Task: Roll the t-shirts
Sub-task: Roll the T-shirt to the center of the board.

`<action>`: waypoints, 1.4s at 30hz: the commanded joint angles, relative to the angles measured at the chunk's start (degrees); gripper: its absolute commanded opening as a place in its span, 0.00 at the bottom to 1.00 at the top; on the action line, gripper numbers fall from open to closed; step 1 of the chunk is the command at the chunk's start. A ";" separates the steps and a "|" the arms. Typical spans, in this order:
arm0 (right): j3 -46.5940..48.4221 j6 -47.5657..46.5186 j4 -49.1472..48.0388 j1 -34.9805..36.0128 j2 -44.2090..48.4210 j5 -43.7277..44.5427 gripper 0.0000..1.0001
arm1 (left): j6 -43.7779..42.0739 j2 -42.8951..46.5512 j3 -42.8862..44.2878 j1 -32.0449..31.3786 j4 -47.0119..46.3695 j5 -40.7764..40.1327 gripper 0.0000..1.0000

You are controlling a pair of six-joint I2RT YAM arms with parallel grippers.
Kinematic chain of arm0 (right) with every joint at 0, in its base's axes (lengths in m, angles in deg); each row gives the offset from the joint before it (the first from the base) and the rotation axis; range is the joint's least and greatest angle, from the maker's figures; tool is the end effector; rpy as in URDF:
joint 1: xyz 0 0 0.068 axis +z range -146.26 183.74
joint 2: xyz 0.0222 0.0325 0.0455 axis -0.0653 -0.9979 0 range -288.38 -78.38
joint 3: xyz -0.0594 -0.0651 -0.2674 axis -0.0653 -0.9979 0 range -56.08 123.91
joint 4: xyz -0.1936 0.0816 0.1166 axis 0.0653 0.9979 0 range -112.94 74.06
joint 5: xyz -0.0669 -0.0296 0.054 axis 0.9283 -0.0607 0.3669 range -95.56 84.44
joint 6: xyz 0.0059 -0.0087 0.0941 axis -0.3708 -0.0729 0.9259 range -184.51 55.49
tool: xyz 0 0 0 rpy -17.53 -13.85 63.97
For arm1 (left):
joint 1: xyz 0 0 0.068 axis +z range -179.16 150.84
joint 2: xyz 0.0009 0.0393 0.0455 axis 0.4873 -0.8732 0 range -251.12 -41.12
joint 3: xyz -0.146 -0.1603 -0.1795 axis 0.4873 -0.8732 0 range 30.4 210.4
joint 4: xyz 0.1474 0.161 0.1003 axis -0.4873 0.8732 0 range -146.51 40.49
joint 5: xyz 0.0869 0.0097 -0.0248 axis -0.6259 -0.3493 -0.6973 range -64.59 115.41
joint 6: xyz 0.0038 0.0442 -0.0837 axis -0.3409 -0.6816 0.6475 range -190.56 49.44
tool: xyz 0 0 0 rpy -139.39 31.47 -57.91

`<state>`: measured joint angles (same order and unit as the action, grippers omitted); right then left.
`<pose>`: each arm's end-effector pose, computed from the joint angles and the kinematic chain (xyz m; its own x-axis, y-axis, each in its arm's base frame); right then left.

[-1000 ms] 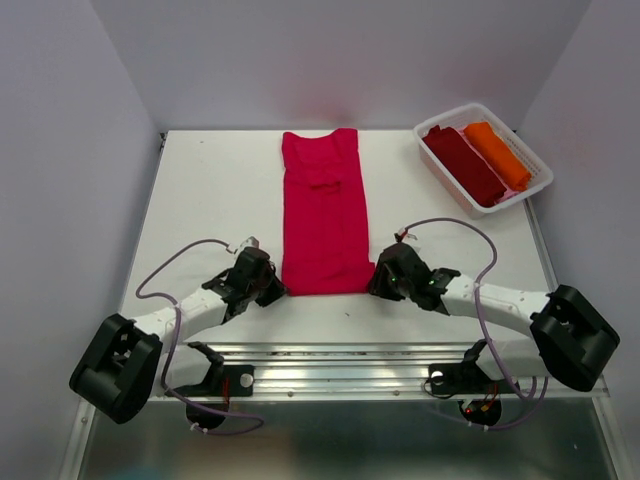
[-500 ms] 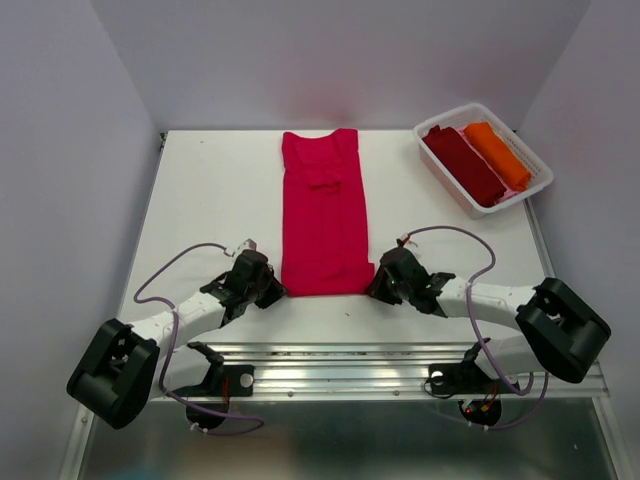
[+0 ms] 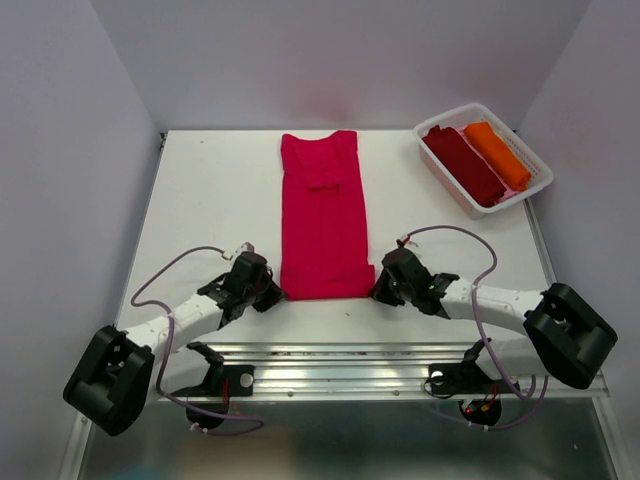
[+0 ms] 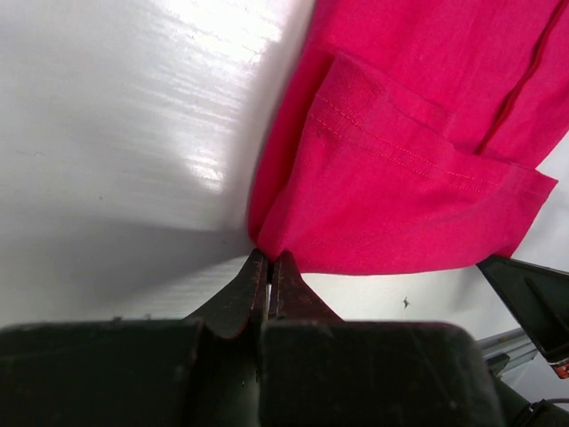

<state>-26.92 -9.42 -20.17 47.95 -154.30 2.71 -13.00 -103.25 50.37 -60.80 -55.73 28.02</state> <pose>0.1897 0.1673 0.1368 -0.8229 0.3316 -0.4613 0.0906 0.8782 0.4697 0.1802 -0.1157 0.1414 -0.7773 -0.5113 -0.3665 -0.1932 0.7484 -0.6345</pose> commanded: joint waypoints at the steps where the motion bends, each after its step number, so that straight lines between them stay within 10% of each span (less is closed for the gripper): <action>1: 1.33 -2.53 5.31 -0.35 3.49 0.34 0.01 | 1.24 2.71 2.00 0.26 6.34 -0.59 0.00; 42: 12.05 -4.20 18.68 -0.35 3.06 0.08 0.01 | 3.35 -3.52 21.87 0.08 26.65 -5.34 0.00</action>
<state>-17.91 -12.51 -3.67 47.97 -150.28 1.07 -9.76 -105.57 69.03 -60.93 -31.91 25.07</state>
